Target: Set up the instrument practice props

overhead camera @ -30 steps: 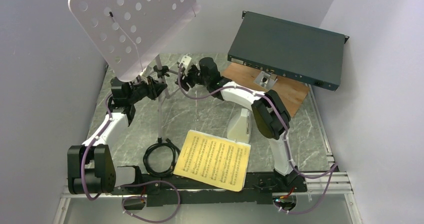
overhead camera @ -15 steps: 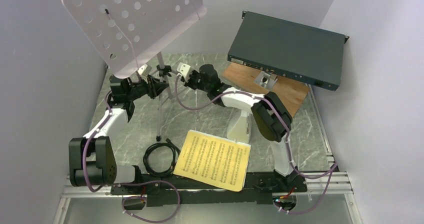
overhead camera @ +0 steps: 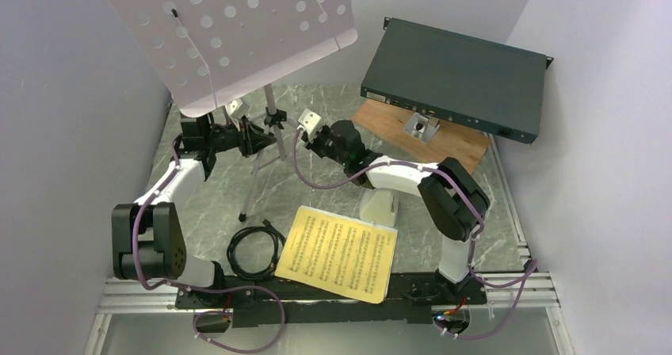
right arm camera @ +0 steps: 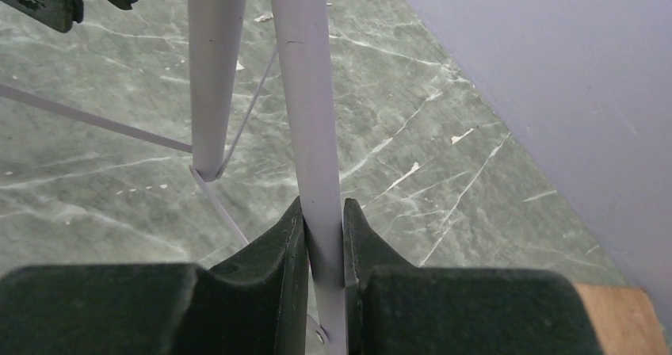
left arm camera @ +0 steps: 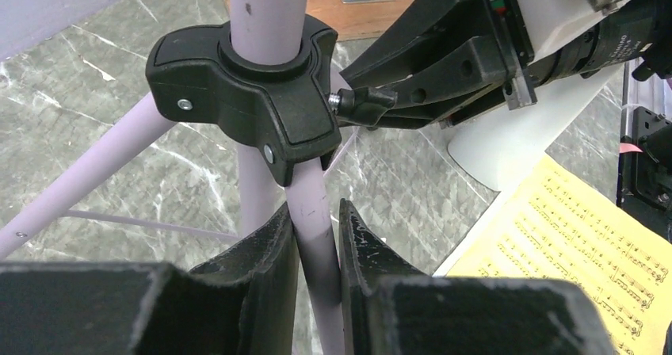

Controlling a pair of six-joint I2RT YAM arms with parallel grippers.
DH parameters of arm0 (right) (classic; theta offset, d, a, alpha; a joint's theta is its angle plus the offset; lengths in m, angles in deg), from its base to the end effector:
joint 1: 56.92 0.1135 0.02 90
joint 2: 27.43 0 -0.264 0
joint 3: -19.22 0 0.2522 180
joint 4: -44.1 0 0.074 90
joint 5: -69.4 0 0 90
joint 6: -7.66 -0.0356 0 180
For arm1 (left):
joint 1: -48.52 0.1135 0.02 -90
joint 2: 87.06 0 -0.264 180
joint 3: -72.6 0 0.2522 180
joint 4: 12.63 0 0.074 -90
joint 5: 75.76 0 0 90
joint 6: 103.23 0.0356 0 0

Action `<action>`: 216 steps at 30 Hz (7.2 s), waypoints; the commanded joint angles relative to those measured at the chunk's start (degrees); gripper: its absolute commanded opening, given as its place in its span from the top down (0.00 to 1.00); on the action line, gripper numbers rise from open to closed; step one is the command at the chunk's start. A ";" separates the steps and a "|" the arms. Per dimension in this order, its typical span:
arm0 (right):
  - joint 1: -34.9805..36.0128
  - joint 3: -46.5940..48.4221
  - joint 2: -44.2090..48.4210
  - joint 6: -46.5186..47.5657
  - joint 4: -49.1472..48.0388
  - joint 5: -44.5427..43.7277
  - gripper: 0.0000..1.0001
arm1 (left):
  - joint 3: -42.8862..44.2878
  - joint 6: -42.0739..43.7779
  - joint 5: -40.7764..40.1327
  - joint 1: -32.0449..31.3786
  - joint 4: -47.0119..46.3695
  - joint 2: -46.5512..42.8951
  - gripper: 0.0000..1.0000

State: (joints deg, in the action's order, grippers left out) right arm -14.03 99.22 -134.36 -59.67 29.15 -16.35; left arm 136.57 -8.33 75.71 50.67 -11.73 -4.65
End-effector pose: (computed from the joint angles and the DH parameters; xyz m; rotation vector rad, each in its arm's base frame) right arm 0.3124 0.2938 0.2291 -1.0142 1.4756 0.3199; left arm 0.3112 -0.0196 0.2653 0.7481 1.6625 -0.9238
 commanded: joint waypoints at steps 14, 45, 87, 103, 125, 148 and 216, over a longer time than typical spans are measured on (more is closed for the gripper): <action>0.34 3.21 0.06 -24.97 3.02 -22.22 1.00 | -2.58 -3.10 -29.13 5.12 5.93 -1.12 0.34; 6.38 13.32 9.00 -20.15 32.84 -27.18 0.17 | -20.64 -48.78 -26.48 -3.10 32.95 -40.91 0.19; 24.40 -32.72 20.16 -48.99 25.24 -17.70 0.93 | -18.74 -53.07 -46.47 -38.06 28.63 -20.08 0.33; 24.36 -32.64 21.37 -49.46 23.76 -16.66 0.95 | -19.54 -52.70 -45.62 -38.32 26.97 -19.42 0.38; 24.07 -9.64 44.14 -29.17 49.43 -12.66 0.32 | 12.81 -8.81 -42.13 -38.58 58.85 -28.42 1.00; 20.39 -26.10 33.73 -46.07 43.27 -4.06 0.43 | -9.27 -43.67 -47.13 -38.54 36.41 -11.38 0.17; 20.39 -29.36 20.25 -48.35 34.19 -1.94 0.71 | -18.04 -56.48 -38.66 -39.59 32.86 -30.81 0.29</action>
State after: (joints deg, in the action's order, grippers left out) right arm 6.17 69.43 -111.22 -107.49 61.68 -19.69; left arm 118.15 -65.00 36.83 11.40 20.31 -34.25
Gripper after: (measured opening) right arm 0.297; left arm 0.712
